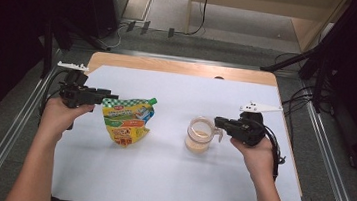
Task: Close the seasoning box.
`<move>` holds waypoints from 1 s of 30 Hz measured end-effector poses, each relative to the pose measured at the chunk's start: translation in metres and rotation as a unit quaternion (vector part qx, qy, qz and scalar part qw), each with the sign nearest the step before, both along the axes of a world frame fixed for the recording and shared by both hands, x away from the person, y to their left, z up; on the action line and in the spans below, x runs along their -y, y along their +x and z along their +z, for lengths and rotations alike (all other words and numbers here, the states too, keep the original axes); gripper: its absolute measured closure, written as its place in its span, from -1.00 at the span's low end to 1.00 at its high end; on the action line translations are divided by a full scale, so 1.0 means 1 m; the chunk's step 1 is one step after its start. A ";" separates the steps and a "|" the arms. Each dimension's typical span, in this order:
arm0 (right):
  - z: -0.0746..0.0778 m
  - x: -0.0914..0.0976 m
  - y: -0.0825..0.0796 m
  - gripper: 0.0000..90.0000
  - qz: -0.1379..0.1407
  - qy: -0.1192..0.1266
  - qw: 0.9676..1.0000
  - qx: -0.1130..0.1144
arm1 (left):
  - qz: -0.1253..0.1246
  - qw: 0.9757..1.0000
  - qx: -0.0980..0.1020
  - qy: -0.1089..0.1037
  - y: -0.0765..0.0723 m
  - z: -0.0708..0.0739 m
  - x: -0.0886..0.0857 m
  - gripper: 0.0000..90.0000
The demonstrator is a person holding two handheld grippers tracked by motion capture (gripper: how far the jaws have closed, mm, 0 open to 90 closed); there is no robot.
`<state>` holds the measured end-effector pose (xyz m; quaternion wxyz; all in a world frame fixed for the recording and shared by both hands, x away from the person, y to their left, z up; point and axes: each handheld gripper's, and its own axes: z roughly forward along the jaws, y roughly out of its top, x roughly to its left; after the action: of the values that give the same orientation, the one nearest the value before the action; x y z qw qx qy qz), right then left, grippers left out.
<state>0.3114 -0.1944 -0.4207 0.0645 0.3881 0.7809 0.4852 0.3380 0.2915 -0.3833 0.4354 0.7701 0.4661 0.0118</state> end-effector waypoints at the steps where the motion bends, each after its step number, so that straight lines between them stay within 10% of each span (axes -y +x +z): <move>1: 0.000 0.001 0.000 0.87 0.000 0.000 1.000 0.000 | 0.000 1.000 0.000 0.000 0.000 0.000 0.000 -0.01; 30: -0.019 0.072 0.016 0.07 -0.094 -0.006 0.996 -0.001 | 0.004 1.000 -0.004 -0.001 0.001 -0.003 -0.002 -0.04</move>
<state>0.3271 -0.2667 -0.4400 0.1117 0.4594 0.7443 0.4717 0.3390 0.2937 -0.3865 0.4342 0.7681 0.4705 0.0101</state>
